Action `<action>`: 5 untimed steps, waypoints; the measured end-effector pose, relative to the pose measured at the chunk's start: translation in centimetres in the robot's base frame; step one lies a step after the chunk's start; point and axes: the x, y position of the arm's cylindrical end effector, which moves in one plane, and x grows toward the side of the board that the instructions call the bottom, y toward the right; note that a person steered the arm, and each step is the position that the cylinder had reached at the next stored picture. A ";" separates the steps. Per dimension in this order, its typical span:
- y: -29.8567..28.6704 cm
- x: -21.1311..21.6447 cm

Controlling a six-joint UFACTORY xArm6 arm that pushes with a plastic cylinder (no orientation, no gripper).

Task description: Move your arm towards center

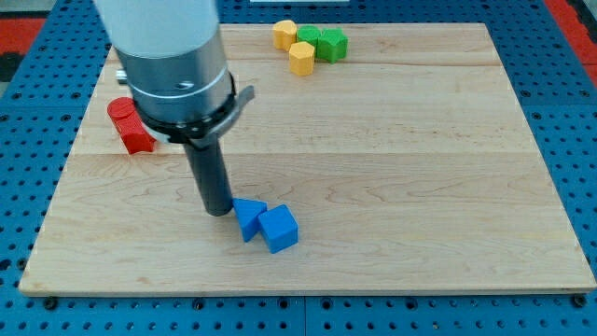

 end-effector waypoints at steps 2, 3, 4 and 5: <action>2.6 0.0; 2.6 0.0; 2.1 -4.1; 4.7 -6.3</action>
